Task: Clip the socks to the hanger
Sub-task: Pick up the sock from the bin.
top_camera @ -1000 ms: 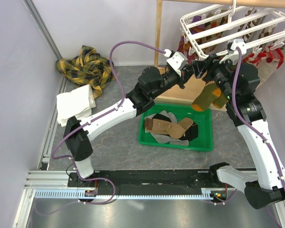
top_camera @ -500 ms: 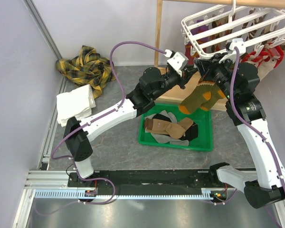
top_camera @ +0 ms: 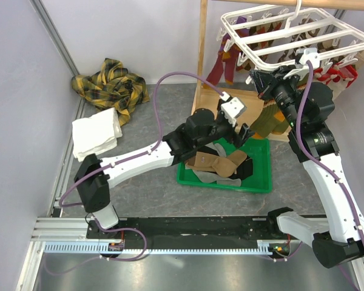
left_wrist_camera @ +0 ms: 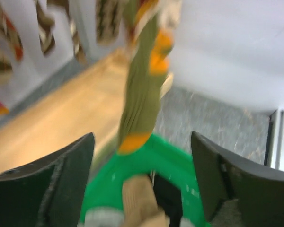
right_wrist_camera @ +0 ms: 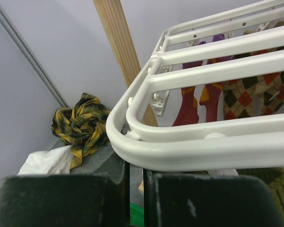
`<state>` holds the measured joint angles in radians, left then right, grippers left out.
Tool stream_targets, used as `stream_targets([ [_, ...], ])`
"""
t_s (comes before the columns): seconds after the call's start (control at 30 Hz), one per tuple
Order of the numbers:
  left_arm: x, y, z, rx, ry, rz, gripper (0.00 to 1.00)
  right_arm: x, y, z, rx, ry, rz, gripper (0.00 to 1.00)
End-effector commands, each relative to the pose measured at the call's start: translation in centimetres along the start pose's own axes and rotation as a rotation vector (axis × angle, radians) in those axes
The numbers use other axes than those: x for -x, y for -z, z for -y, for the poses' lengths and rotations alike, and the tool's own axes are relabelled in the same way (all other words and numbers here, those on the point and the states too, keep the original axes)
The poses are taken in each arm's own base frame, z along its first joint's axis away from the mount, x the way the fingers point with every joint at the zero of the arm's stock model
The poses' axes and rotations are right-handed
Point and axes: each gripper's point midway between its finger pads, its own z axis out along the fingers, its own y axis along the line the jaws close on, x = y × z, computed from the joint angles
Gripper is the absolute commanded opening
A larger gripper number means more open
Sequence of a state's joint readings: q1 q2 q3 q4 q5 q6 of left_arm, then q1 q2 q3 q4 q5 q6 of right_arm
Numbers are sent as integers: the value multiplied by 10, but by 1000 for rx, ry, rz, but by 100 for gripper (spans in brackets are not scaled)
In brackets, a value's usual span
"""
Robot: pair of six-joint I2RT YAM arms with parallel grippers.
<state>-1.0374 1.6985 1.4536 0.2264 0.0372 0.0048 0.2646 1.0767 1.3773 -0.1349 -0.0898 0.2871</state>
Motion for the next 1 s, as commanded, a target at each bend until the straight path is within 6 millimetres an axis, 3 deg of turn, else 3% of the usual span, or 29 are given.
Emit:
stream_targets([
  [0.0,19,48,-30,202,158,0,93,-8,3,-1,4,-2,-17,0],
  [0.07,3,62,-42,307,268,-40,100,-9,4,0,1,2,-18,0],
  [0.2,-59,97,-51,480,419,-229,100,-13,3,4,-12,11,-24,0],
  [0.37,-110,123,-65,728,605,-333,94,-18,1,6,-17,9,-35,0],
  [0.6,-157,124,-70,911,736,-432,89,-20,3,8,-23,12,-35,0],
  [0.97,-217,116,-78,1059,921,-497,65,-24,6,11,-34,22,-36,0],
])
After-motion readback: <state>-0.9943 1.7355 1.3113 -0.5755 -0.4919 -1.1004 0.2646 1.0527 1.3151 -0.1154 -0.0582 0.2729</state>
